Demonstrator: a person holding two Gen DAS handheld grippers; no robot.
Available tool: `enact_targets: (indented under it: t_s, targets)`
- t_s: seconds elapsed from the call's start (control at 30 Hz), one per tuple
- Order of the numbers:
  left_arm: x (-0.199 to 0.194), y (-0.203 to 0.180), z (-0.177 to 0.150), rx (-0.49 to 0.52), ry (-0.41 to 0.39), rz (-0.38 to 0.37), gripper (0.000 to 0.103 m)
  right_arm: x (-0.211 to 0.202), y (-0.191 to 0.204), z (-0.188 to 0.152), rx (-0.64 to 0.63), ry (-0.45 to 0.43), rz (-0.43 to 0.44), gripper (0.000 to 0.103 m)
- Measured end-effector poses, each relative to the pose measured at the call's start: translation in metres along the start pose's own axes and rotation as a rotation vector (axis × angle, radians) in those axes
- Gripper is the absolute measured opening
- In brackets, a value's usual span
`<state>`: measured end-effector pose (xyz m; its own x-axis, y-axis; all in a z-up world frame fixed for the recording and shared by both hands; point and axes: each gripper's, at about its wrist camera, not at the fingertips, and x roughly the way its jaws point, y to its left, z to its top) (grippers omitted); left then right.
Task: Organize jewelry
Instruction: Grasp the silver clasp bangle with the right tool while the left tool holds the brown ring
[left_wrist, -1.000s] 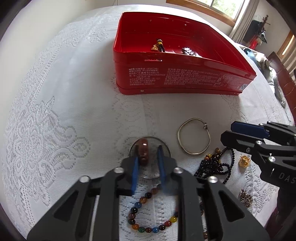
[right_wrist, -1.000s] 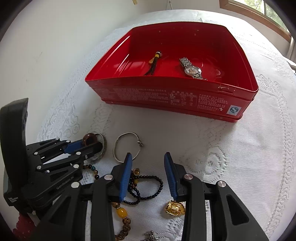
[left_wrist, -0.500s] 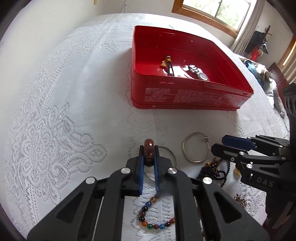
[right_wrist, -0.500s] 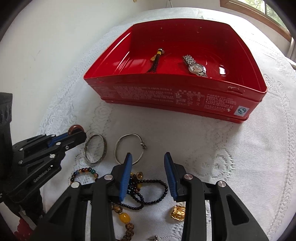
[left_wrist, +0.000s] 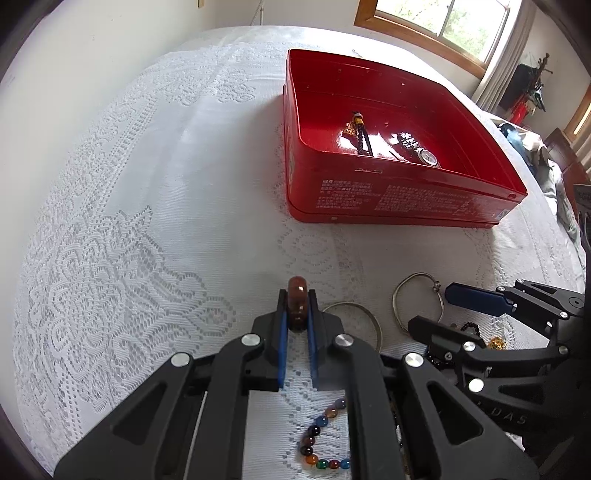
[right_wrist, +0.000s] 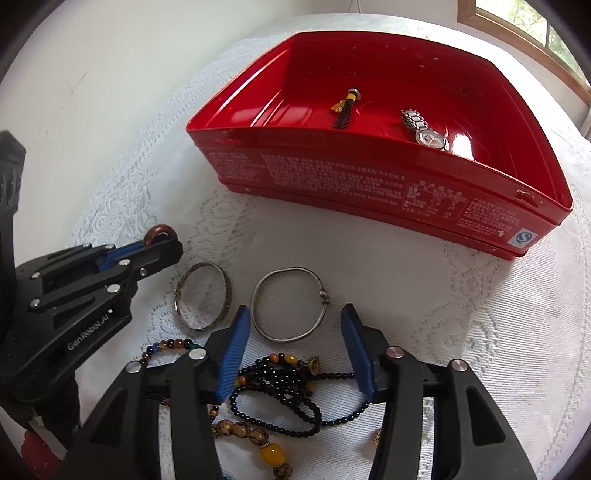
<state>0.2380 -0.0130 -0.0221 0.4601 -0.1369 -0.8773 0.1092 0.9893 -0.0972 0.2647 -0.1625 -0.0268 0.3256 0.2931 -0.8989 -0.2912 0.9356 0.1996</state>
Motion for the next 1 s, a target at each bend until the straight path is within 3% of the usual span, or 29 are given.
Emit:
enact_targets:
  t_s: [0.23,0.37,0.5,0.67,1.0]
  targets:
    - [-0.001,-0.003,-0.003,0.02,-0.017,0.028,0.007,0.012,0.02,-0.002,-0.071,-0.024,-0.057,0.054]
    - [-0.001,-0.004,-0.003,0.026,-0.028,0.043,0.007,0.015,0.029,-0.003,-0.086,-0.042,-0.082,0.049]
    - [-0.003,-0.005,-0.004,0.026,-0.04,0.06,0.007,0.017,0.033,-0.005,-0.081,-0.045,-0.071,0.049]
    - [-0.005,-0.006,-0.005,0.038,-0.073,0.1,0.007,0.005,0.014,-0.007,-0.052,-0.049,-0.068,0.048]
    - [-0.006,-0.007,-0.006,0.044,-0.084,0.098,0.008,0.002,-0.01,-0.006,-0.001,-0.047,-0.091,0.048]
